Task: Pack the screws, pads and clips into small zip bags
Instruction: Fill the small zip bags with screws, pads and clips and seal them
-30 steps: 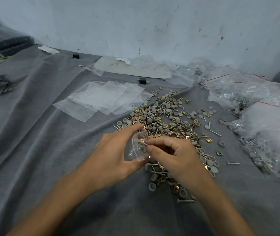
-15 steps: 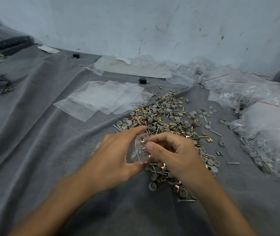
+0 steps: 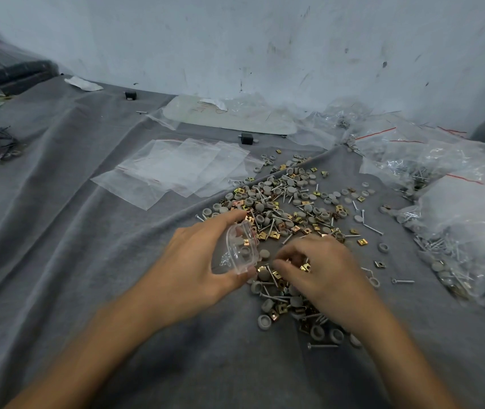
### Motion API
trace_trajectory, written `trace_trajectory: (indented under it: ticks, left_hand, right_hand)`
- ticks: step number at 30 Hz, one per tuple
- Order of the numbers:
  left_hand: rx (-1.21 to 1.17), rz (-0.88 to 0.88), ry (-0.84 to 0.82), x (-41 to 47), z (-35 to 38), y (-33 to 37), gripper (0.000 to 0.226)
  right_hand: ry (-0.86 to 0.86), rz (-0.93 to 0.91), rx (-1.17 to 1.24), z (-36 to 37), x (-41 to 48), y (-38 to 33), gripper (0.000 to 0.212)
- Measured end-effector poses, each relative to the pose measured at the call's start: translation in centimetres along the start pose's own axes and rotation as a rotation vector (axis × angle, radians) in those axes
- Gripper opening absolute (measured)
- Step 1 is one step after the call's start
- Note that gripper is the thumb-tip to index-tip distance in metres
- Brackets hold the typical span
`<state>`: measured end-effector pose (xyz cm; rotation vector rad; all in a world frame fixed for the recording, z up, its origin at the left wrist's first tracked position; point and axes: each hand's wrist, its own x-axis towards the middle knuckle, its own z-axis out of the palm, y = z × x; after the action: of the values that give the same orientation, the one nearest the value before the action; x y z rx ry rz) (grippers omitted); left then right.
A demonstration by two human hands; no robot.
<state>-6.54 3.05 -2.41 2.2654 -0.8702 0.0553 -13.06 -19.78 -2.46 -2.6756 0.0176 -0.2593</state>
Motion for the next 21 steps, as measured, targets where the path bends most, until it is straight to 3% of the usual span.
trace_trajectory:
  ticks: [3,6,13,21]
  left_hand:
    - [0.011,-0.001,0.001,0.0,0.1,0.0,0.084]
    - [0.012,-0.002,-0.005,0.0,0.1,-0.1,0.085]
    - [0.008,-0.005,-0.012,0.0,0.2,-0.1,0.084]
    - [-0.004,-0.022,-0.028,0.0,0.2,-0.4,0.085]
  right_hand:
    - [-0.114,0.023,-0.159,0.8,0.0,-0.4,0.037]
    - [-0.186,0.021,-0.183,1.3,0.0,-0.7,0.044]
    - [-0.228,0.002,-0.095,0.9,0.1,-1.0,0.016]
    - [-0.312,0.014,-0.080,-0.1,0.0,-0.9,0.012]
